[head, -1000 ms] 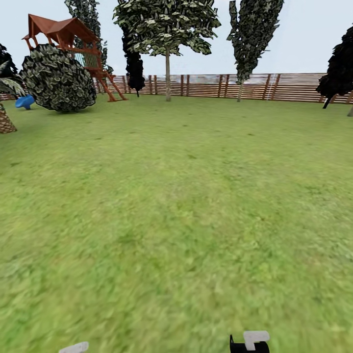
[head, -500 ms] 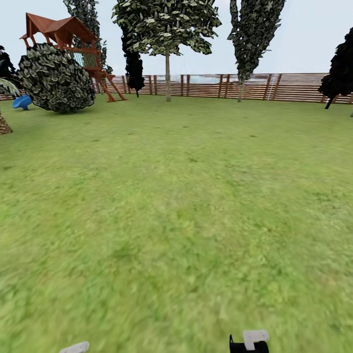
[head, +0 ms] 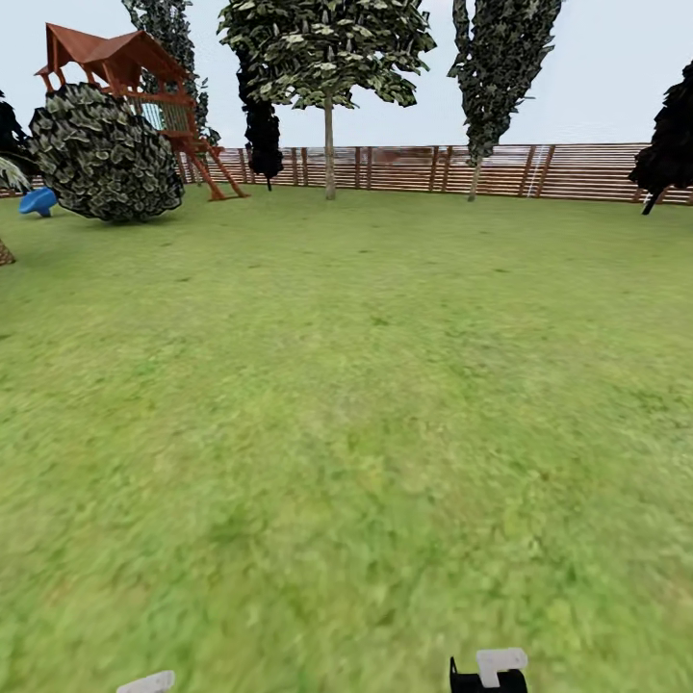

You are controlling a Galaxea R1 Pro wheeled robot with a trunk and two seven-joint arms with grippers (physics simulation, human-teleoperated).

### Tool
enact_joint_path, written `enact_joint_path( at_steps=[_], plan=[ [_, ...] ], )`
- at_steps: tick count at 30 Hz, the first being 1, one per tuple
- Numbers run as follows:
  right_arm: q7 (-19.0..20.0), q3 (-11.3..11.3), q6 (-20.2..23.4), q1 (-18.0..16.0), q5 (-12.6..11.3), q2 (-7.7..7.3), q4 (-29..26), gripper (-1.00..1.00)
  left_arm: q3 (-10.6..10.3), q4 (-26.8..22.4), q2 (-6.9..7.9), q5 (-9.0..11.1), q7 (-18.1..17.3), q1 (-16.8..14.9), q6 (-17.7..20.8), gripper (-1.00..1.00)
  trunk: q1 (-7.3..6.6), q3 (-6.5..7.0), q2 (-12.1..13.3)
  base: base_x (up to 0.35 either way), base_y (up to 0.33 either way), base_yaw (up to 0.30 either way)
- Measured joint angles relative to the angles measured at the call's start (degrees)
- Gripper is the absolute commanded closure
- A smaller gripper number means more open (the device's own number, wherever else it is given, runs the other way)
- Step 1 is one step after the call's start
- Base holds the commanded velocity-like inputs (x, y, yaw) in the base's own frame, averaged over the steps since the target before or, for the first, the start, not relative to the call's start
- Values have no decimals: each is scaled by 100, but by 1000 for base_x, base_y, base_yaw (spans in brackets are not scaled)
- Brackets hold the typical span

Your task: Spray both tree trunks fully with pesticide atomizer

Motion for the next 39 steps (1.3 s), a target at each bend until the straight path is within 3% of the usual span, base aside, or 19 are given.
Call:
enact_joint_path(
  at_steps=[39],
  plan=[
    [0,0,0,0,-6,14,0,-100,0,2,0,0,0,0,0,100,0,0,0,340,0,0]
  ],
)
